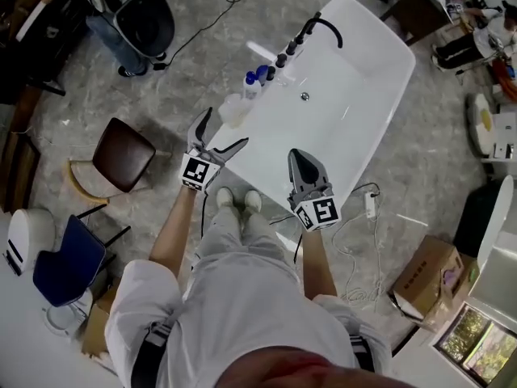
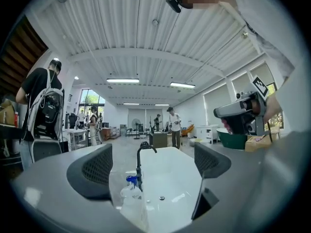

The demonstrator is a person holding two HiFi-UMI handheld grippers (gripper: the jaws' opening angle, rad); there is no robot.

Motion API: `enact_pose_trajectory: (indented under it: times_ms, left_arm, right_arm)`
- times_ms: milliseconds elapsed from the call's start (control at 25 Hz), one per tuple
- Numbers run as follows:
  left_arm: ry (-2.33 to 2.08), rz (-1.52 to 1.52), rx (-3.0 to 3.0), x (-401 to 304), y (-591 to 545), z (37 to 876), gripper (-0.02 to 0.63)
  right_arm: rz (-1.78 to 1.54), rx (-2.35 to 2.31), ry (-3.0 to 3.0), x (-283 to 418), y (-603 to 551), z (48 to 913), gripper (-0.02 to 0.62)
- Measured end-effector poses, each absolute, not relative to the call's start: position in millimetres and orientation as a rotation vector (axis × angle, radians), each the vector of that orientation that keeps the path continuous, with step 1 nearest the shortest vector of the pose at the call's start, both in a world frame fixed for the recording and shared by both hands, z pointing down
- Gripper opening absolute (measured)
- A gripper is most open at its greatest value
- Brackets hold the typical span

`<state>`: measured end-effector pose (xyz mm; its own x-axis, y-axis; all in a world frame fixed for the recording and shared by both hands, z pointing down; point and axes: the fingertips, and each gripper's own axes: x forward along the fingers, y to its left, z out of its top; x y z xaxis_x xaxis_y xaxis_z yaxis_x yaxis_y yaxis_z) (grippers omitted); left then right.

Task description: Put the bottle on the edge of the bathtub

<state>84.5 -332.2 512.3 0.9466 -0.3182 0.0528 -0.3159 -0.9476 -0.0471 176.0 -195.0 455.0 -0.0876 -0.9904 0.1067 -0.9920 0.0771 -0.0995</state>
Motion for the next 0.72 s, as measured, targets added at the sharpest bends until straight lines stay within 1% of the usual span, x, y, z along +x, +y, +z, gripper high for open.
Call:
enact_pose_trajectory:
  times_ms: [160, 400, 600, 720]
  left_arm:
    - [0.479, -0.073, -3.065, 77, -309, 472, 0.509]
    - [0.496, -0.086, -3.077, 64, -290, 446, 0.487]
    - [0.490, -0.083, -3.057, 52, -275, 431, 0.392]
    - [0.501, -0.063, -3.038, 46, -271, 413, 0.311]
  right_arm:
    - [0.218, 2.093, -2.354, 161, -192, 424, 0.002]
    - [0.199, 2.079, -2.410, 145, -193, 385, 0.002]
    - [0.139, 2.046, -2.440, 132, -191, 365, 0.002]
    - [0.112, 2.053, -2.436, 132, -191, 353, 0.002]
